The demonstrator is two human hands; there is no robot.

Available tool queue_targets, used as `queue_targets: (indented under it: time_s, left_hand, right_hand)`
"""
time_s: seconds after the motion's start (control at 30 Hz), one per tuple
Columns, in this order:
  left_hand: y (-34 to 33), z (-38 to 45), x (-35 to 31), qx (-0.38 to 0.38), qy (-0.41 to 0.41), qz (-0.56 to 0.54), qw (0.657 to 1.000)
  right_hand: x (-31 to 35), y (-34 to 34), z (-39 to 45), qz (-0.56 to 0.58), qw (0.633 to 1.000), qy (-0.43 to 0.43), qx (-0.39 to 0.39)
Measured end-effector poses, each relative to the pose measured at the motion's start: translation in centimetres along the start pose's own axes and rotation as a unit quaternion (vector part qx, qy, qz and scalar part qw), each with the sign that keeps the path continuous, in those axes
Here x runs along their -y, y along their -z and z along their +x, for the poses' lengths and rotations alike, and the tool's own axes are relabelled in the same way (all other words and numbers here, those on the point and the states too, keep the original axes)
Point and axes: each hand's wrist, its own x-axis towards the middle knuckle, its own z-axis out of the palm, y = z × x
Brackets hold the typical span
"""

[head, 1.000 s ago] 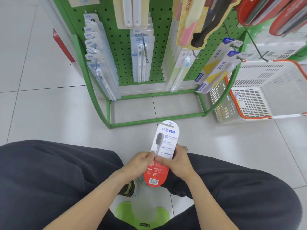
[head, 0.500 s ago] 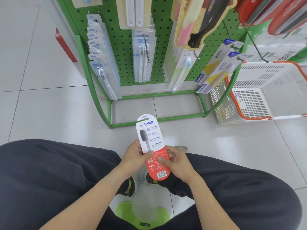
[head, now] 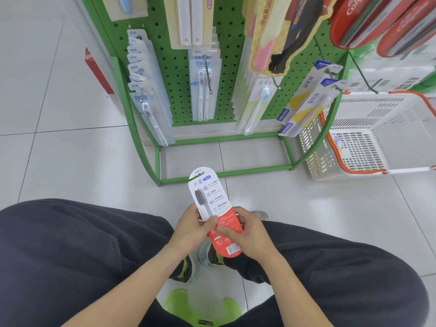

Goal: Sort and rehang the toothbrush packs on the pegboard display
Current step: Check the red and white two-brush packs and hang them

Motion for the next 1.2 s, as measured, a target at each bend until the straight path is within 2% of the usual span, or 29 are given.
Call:
queue_targets:
  time_s: [0.13,0.17,0.2,0.27,0.33,0.43,0.53,0.67,0.73,0.87,1.0,1.1,1.2]
  left_hand:
    - [-0.4,-1.6,-1.6,-0.142,-0.073,0.059,0.985]
    - [-0.6,-2.1,-2.3,-0.156,-0.093,0.068,0.981]
    - [-0.9,-2.7,-3.3,-0.149,-0.118,0.077,0.979]
    - [-1.7,-3.7,-5.4,-0.089,-0.147,0.066,0.983]
    - [-2.4,-4.5,-7.1,-0.054,-0.171,0.023,0.984]
    - [-2.9,-4.4,-9.4,-0.081,-0.201,0.022,0.976]
    - [-3.3,-4.2,-11.8,-0.046,-0.209,0.012,0.977]
    - [-4.1,-4.4,-15.0,-0.003,-0.263,0.016,0.965]
    - [-4.3,-4.5,-16.8,-0.005,-0.289,0.009,0.957]
    - [-4.6,-4.8,-20.9,0.004,-0.337,0.043,0.941]
    - [-5.3,-5.6,-24.9,0.076,-0.376,0.139,0.913]
    - [-5.6,-6.7,-28.7,0.118,-0.42,0.096,0.895]
    - [-5.3,-8.0,-32.6,0.113,-0.471,0.039,0.874]
  right_hand:
    - [0.6,-0.4,-0.4,-0.067,0.996,0.062,-0.001]
    - [0.6,-0.6,-0.7,-0.069,0.993,0.097,-0.004]
    - [0.6,-0.8,-0.9,-0.069,0.988,0.139,-0.011]
    - [0.3,-1.2,-1.2,-0.087,0.97,0.222,-0.047]
    - [0.2,-1.1,-1.3,-0.089,0.957,0.263,-0.089]
    - [1.4,0.1,-1.9,-0.061,0.943,0.298,-0.134]
    - [3.6,2.1,-2.9,-0.04,0.919,0.325,-0.219]
    - [6.6,5.4,-2.9,0.02,0.888,0.3,-0.347]
    - [8.4,7.0,-3.0,0.036,0.88,0.31,-0.358]
    - [12.0,9.2,-3.6,0.071,0.881,0.333,-0.328]
    - [15.5,11.6,-3.5,0.067,0.827,0.378,-0.41]
    - [18.8,13.5,-3.9,0.037,0.793,0.41,-0.449]
    - [22.2,15.3,-4.5,0.013,0.764,0.437,-0.474]
